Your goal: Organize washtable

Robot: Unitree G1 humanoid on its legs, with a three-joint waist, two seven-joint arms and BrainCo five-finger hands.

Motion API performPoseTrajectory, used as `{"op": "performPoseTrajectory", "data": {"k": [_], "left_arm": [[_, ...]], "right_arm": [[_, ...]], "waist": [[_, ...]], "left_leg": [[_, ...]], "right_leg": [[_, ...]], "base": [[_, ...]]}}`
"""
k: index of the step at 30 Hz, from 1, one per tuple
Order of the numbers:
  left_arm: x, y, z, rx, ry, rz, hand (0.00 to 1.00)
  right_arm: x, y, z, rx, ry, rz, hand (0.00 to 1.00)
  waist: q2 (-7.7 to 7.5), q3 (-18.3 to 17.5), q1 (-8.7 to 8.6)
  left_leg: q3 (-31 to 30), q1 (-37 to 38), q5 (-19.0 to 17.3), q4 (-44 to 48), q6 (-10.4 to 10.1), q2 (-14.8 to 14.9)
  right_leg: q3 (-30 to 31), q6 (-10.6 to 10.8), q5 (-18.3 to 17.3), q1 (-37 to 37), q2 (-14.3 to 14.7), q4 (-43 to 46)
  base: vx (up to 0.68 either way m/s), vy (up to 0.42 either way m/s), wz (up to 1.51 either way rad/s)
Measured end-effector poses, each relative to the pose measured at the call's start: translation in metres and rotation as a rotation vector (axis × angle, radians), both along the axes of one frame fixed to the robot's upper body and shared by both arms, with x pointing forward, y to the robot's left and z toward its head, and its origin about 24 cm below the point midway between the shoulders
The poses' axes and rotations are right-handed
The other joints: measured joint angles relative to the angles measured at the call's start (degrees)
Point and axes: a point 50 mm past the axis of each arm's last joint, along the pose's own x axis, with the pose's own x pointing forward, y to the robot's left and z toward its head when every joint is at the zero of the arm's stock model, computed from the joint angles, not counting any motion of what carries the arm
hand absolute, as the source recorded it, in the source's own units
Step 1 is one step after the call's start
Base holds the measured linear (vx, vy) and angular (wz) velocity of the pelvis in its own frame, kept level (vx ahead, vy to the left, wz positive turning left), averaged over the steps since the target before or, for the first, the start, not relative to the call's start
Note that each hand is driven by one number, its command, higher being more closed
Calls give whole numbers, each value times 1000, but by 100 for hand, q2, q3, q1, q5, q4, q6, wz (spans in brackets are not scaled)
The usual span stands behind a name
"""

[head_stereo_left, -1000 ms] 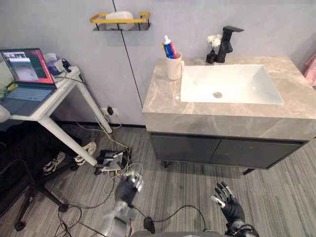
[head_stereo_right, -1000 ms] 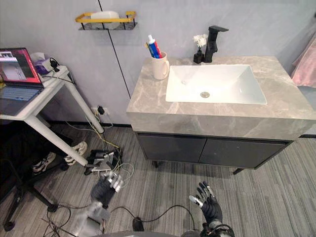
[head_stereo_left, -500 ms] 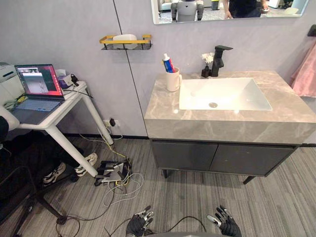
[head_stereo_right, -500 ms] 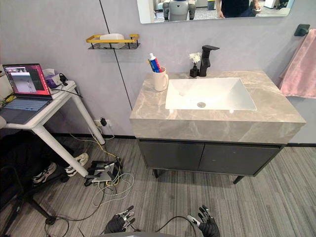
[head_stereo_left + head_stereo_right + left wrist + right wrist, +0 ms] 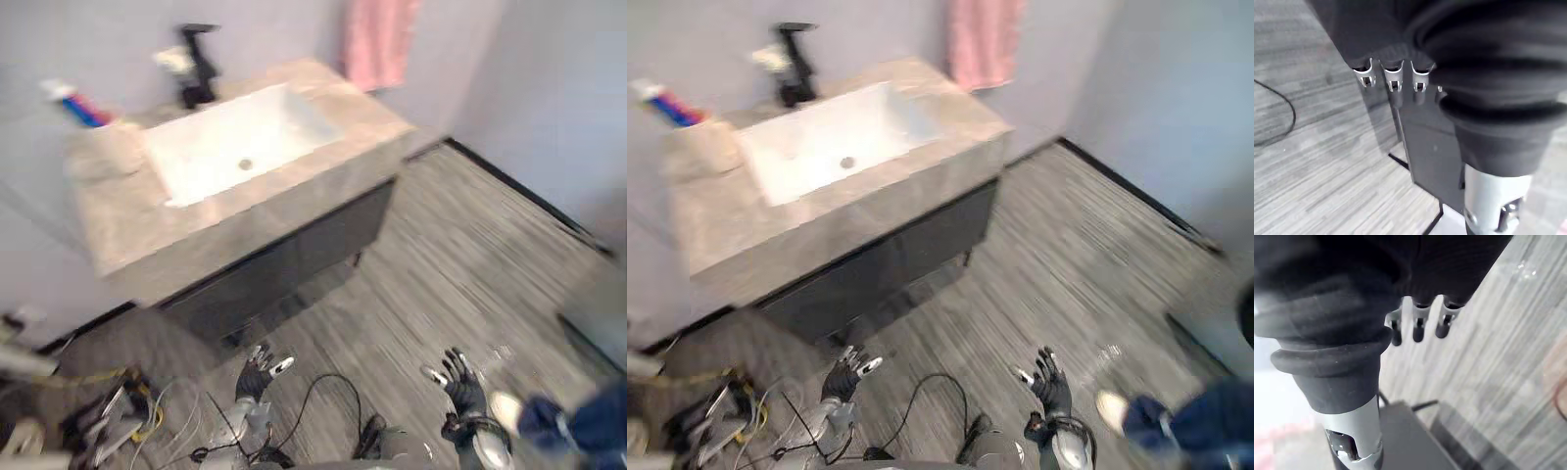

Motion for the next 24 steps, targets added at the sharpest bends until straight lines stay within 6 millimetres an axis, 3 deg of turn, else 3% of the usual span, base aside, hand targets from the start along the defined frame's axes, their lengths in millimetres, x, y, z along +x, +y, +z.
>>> {"op": "performPoseTrajectory", "data": {"k": [2,3,6,8,12,13,14,15,16,18,20,21,22,23,24], "left_arm": [[-3,-1,-2,-16,11,23,0],[-7,-3,-4,-24,28,29,0],[-14,-9,-9,-47,60,47,0],[-12,-12,-8,-57,54,41,0],[-14,-13,-9,-71,67,68,0],[-19,-11,-12,-79,87,100,0],[-27,-8,-14,-76,110,128,0],[-34,-5,-16,-69,129,155,0],[-38,-5,-17,-74,138,175,0],[-37,-5,-11,-85,104,185,0],[-34,-4,-4,-84,61,190,0],[-34,-2,0,-82,42,200,0],[-33,-1,1,-83,31,206,0],[-32,-1,5,-86,9,218,0],[-33,1,6,-87,2,235,0]], "right_arm": [[-1,2,2,33,-20,1,0],[-10,2,-3,46,7,-10,0],[-34,-4,-10,47,67,-48,0],[-48,-10,-13,38,102,-85,0],[-42,-8,-7,38,66,-112,0],[-36,-8,-4,29,48,-111,0],[-29,-9,2,21,12,-113,0],[-24,-5,6,23,-13,-99,0],[-23,-4,7,22,-21,-90,0],[-22,-1,4,28,-9,-79,0],[-20,0,2,30,-2,-65,0],[-16,2,2,25,-2,-41,0],[-15,2,1,23,0,-34,0],[-13,1,0,18,4,-23,0],[-17,1,-5,17,32,-21,0]], "waist": [[115,81,-19],[118,113,-32],[101,142,-66],[176,104,-180],[151,164,-145],[169,185,-115],[232,228,-32],[222,266,8],[258,270,39],[213,285,124],[191,299,146],[191,299,139],[198,297,137],[262,273,146],[306,228,165]], "left_leg": [[234,21,-107,613,109,399],[350,188,-142,868,99,558],[414,503,-153,1013,87,674],[407,547,-161,830,52,644],[232,794,-137,1272,30,846],[-156,842,-111,1644,38,1008],[-981,785,25,2256,117,1208],[-2061,499,52,2769,108,1215],[-2931,258,-208,2913,-29,1001],[-4388,-219,-832,2793,-7,336],[-5466,-502,-1031,2232,-118,-155],[-6197,-619,-1065,1770,-176,-383],[-6558,-670,-1062,1545,-180,-457],[-7118,-719,-1026,997,-233,-544],[-7169,-697,-1041,976,-605,-553]], "right_leg": [[178,-180,408,78,318,-471],[334,-188,414,198,394,-538],[441,-191,414,594,513,-706],[447,-191,414,641,590,-809],[828,-193,413,724,688,-847],[1083,-195,412,792,736,-847],[1504,-197,413,882,807,-844],[1937,-204,417,910,828,-846],[2253,-223,402,886,819,-837],[3302,-440,172,735,828,-853],[3880,-433,170,585,841,-795],[4256,-394,149,483,876,-730],[4425,-372,144,436,897,-704],[4747,-224,140,293,990,-633],[5121,-16,173,252,1071,-632]], "base": [[-17,-64,-108],[-51,29,-75],[-6,24,-30],[-9,9,-3],[-62,60,-49],[-51,55,-137],[-41,74,-190],[-21,127,-197],[1,145,-173],[17,182,-154],[16,227,-162],[-13,262,-165],[-43,356,-165],[-46,328,-163],[-8,325,-146]]}}
